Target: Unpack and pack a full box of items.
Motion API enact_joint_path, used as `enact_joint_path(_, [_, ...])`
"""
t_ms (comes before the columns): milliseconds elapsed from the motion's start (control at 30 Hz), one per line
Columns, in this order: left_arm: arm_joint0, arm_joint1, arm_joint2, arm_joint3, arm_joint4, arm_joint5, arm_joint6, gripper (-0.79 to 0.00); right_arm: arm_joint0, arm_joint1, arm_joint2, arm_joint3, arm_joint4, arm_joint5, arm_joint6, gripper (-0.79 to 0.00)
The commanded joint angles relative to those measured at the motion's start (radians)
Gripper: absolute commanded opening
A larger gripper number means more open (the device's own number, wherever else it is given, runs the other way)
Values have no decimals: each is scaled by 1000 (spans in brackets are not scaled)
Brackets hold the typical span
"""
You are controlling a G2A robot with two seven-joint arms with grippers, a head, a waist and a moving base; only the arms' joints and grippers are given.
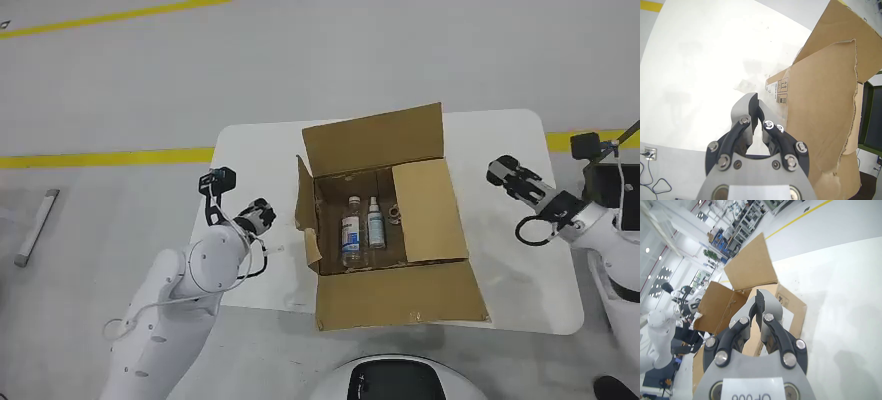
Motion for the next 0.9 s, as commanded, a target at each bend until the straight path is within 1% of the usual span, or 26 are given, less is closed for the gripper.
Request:
enact_joint_path(0, [11, 0, 10, -4, 10, -78, 21, -785, 19, -1, 0, 41, -4, 42, -46, -785])
enact_joint_path(67, [16, -2, 33, -18, 23, -166, 27, -785, 47, -3, -10, 82, -22, 73, -93, -785])
enact_joint_path(200, [5, -12, 83, -22, 33, -277, 47, -785, 115, -8, -49, 161, -37, 117, -147, -785])
enact_joint_path(267, [-10, -19, 107, -16, 33, -303, 61, -785, 155, -11, -74, 197, -42, 128, -150, -785])
enact_joint_path(400, [-48, -37, 153, 3, 0, -361, 62, -785, 251, -16, -141, 274, -51, 130, -117, -785])
enact_joint_path(467, [-65, -45, 177, 20, -7, -379, 52, -785, 304, -21, -174, 309, -32, 117, -99, -785])
enact_joint_path(633, [-115, -69, 234, 76, -34, -416, 32, -785, 417, -32, -247, 408, -71, 111, -116, -785])
enact_joint_path(767, [-145, -86, 275, 103, -16, -417, 26, -785, 503, -42, -300, 504, -81, 94, -111, -785])
enact_joint_path(867, [-158, -95, 290, 113, -13, -413, 20, -785, 560, -53, -340, 583, -55, 79, -91, -785])
